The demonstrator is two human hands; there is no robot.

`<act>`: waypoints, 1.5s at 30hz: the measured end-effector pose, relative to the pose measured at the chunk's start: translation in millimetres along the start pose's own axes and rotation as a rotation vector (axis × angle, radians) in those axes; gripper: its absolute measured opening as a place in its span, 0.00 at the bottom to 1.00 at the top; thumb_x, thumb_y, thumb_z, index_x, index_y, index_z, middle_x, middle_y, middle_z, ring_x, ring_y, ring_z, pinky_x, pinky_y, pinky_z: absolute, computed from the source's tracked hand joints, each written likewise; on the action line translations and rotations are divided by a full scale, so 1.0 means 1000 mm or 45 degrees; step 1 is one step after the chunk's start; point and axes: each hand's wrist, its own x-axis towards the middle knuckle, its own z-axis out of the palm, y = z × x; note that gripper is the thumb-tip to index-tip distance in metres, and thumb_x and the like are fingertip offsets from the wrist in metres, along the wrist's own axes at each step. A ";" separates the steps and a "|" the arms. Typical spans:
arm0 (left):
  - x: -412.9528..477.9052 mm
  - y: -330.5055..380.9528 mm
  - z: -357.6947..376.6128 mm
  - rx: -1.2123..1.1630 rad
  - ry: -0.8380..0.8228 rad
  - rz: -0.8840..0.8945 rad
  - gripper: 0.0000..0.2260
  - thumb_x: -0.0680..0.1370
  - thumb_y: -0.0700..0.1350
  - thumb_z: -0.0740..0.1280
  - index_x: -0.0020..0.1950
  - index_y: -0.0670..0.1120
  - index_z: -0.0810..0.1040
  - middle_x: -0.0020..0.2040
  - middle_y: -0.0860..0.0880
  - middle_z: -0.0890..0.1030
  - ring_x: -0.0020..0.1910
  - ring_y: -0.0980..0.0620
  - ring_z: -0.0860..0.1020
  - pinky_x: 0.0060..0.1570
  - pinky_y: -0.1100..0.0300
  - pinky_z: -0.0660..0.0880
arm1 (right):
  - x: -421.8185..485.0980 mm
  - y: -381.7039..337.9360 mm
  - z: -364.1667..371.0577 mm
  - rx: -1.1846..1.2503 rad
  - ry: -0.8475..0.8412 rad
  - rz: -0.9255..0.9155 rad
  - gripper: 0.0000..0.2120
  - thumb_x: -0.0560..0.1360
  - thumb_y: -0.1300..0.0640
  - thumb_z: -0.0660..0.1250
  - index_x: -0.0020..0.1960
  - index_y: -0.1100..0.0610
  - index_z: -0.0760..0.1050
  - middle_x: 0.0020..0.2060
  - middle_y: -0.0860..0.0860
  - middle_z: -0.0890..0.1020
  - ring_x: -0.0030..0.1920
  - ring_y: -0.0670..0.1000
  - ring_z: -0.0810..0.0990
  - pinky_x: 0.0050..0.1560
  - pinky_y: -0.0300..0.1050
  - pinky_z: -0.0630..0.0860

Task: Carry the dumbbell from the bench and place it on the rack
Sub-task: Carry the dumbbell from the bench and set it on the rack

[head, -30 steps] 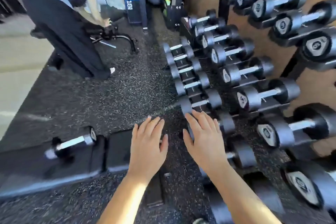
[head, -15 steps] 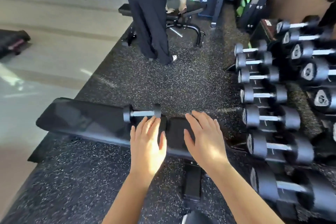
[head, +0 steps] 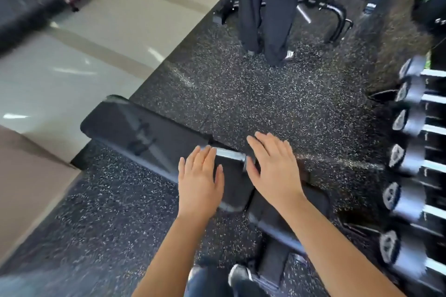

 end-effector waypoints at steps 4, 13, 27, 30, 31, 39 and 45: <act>0.043 -0.026 0.025 -0.029 -0.012 -0.011 0.17 0.71 0.37 0.69 0.59 0.38 0.75 0.59 0.40 0.79 0.62 0.39 0.73 0.59 0.34 0.66 | 0.047 0.010 0.038 0.016 -0.075 0.029 0.18 0.68 0.59 0.71 0.58 0.60 0.76 0.55 0.58 0.81 0.58 0.61 0.78 0.56 0.67 0.73; 0.107 -0.102 0.114 -0.011 -0.119 -0.147 0.18 0.70 0.38 0.70 0.59 0.38 0.75 0.59 0.40 0.78 0.62 0.38 0.73 0.59 0.35 0.65 | 0.115 0.028 0.160 0.067 -0.218 0.039 0.19 0.67 0.57 0.72 0.57 0.60 0.77 0.55 0.57 0.82 0.57 0.60 0.79 0.55 0.66 0.75; 0.098 -0.169 0.264 -0.264 -0.187 -0.566 0.26 0.73 0.43 0.68 0.69 0.43 0.64 0.69 0.44 0.68 0.66 0.43 0.67 0.60 0.47 0.68 | 0.097 0.074 0.359 0.199 -0.766 0.043 0.22 0.75 0.49 0.59 0.68 0.52 0.64 0.65 0.49 0.72 0.66 0.51 0.67 0.68 0.53 0.63; 0.097 -0.179 0.279 -0.344 -0.169 -0.629 0.27 0.74 0.43 0.67 0.70 0.45 0.61 0.67 0.44 0.69 0.65 0.43 0.68 0.58 0.51 0.69 | 0.094 0.078 0.378 0.221 -0.777 0.082 0.23 0.74 0.49 0.60 0.68 0.52 0.65 0.61 0.50 0.74 0.61 0.54 0.72 0.64 0.51 0.66; 0.098 -0.181 0.282 -0.360 -0.163 -0.645 0.28 0.74 0.43 0.67 0.71 0.46 0.60 0.65 0.44 0.70 0.64 0.44 0.69 0.57 0.51 0.69 | 0.094 0.080 0.383 0.222 -0.772 0.099 0.23 0.74 0.50 0.61 0.68 0.52 0.65 0.60 0.50 0.75 0.59 0.55 0.73 0.62 0.51 0.67; 0.111 -0.186 0.286 -0.522 -0.111 -0.864 0.24 0.70 0.45 0.70 0.64 0.56 0.67 0.55 0.55 0.76 0.52 0.54 0.75 0.48 0.62 0.69 | 0.115 0.092 0.392 0.155 -1.017 0.132 0.17 0.73 0.51 0.62 0.60 0.50 0.67 0.50 0.53 0.80 0.50 0.59 0.78 0.46 0.50 0.73; 0.117 -0.170 0.255 -0.542 -0.136 -0.948 0.20 0.66 0.42 0.71 0.54 0.58 0.73 0.46 0.54 0.80 0.44 0.53 0.77 0.47 0.57 0.73 | 0.126 0.084 0.361 0.352 -1.362 0.244 0.16 0.73 0.58 0.63 0.59 0.53 0.64 0.51 0.58 0.79 0.47 0.60 0.78 0.38 0.46 0.67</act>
